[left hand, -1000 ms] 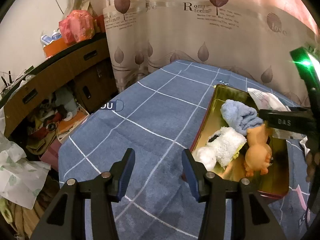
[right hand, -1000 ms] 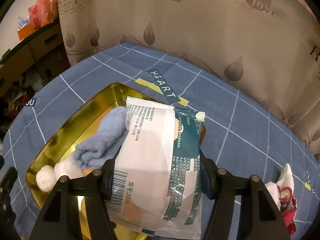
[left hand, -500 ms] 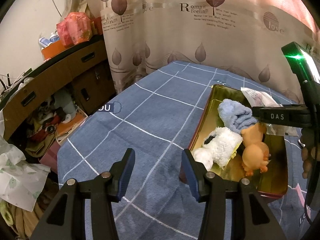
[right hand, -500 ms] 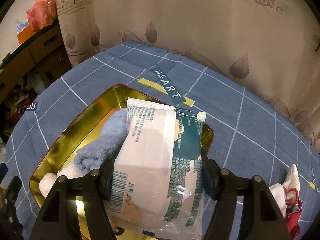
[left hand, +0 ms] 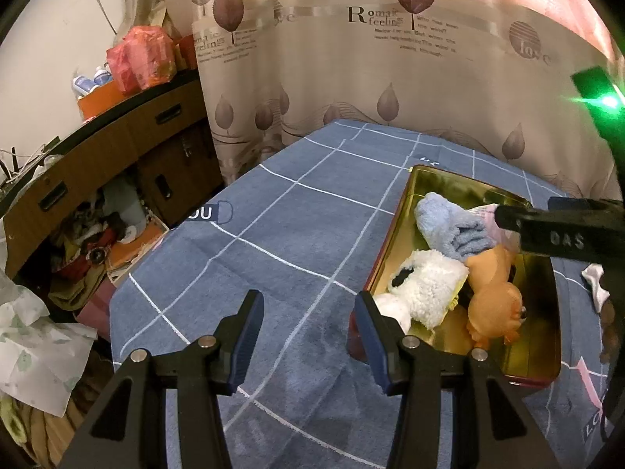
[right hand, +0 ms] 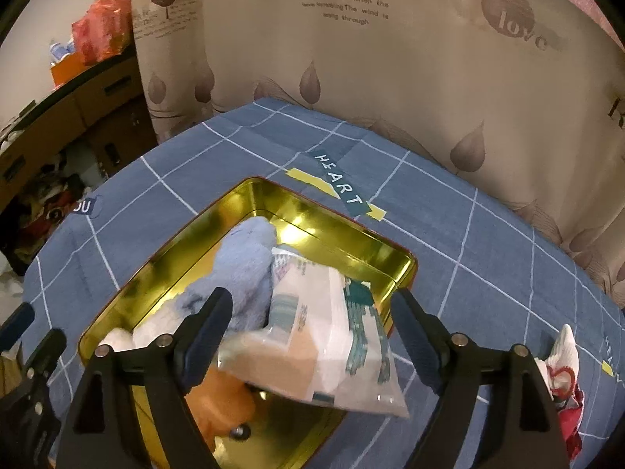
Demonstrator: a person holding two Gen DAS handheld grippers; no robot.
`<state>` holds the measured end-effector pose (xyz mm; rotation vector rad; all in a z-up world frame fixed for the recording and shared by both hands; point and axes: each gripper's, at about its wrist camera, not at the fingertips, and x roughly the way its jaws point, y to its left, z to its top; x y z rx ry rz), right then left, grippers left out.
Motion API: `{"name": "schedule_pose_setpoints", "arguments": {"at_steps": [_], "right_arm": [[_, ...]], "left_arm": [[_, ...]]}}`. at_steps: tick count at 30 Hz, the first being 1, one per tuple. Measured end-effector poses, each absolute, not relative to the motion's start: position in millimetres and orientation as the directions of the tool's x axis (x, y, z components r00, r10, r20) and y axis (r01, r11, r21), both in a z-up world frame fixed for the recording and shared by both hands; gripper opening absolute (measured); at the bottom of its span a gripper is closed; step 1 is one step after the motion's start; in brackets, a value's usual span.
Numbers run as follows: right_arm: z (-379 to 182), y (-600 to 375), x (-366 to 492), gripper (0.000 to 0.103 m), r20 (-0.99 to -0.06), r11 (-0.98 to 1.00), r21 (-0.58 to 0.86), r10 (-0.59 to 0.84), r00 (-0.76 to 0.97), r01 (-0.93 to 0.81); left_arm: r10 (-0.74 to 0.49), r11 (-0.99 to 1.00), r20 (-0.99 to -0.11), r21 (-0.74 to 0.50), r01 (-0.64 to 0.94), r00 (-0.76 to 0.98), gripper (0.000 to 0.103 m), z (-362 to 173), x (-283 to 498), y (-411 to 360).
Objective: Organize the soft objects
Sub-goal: 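Carry the wrapped packet into the tin and open the right tool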
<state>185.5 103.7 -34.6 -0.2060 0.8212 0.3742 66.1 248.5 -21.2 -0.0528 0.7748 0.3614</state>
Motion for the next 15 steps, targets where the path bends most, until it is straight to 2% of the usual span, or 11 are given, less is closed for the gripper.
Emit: {"name": "schedule_pose_setpoints", "arguments": {"at_steps": [15], "right_arm": [[-33.4,41.2,123.0,0.089,-0.721,0.92,0.047,0.301,0.624,-0.39]], "left_arm": [[0.303,0.939,-0.695,0.1,-0.33,0.652,0.05,-20.5,66.0,244.8]]}}
